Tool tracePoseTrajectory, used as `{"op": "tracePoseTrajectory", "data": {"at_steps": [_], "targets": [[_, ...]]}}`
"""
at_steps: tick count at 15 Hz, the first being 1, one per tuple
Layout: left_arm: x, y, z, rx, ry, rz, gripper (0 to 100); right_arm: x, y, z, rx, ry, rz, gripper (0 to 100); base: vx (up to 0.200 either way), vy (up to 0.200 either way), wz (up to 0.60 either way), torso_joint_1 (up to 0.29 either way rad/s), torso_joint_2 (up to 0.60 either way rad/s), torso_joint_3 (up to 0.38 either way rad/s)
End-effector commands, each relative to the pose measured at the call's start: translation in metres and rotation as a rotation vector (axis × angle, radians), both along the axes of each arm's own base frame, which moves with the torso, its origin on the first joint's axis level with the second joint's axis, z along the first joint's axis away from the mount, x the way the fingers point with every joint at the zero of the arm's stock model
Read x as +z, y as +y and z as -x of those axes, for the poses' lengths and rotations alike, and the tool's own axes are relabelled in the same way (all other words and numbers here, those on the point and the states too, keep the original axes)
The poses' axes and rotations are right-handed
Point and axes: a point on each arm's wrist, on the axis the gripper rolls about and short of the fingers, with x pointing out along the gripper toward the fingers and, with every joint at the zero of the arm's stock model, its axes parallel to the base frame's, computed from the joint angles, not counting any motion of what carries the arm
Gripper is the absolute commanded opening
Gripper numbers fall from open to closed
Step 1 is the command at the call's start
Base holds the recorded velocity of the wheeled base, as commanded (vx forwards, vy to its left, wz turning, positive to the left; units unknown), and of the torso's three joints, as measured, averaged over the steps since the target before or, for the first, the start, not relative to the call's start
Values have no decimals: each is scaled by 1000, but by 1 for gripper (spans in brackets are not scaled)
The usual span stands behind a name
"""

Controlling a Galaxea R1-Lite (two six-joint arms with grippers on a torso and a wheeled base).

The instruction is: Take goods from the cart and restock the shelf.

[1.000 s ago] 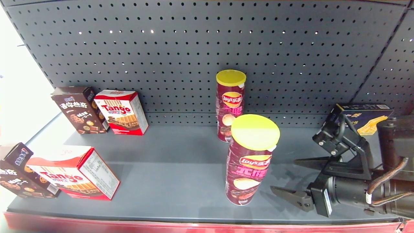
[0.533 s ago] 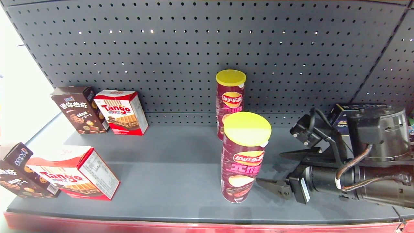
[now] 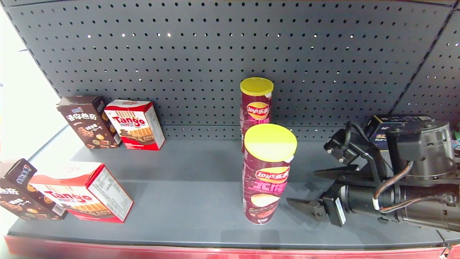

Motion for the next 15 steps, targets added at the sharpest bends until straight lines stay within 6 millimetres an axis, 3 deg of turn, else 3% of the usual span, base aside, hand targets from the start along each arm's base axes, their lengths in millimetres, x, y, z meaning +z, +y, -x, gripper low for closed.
{"op": "tracePoseTrajectory", "data": {"at_steps": [1,3,5,6,7,9,13,14,15], "targets": [[0,0,0,-1,2,0,100,18,-26,6,-76,-70,-52,100,0,0,0,0,0,0],[0,0,0,-1,4,-2,100,37,-62,17,-197,-154,-99,100,0,0,0,0,0,0],[0,0,0,-2,4,-2,100,50,-115,54,-405,-285,-144,100,0,0,0,0,0,0],[0,0,0,-2,2,-2,100,48,-126,69,-462,-315,-148,100,0,0,0,0,0,0],[0,0,0,-4,4,-2,100,34,-143,110,-573,-389,-155,100,0,0,0,0,0,0],[0,0,0,-4,4,-3,100,-4,-150,164,-648,-485,-165,100,0,0,0,0,0,0],[0,0,0,-4,4,-3,100,-53,-150,220,-665,-522,-171,100,0,0,0,0,0,0],[0,0,0,-2,2,-3,100,-76,-150,235,-680,-514,-170,100,0,0,0,0,0,0],[0,0,0,-2,2,-3,100,-91,-150,231,-680,-477,-161,100,0,0,0,0,0,0]]}}
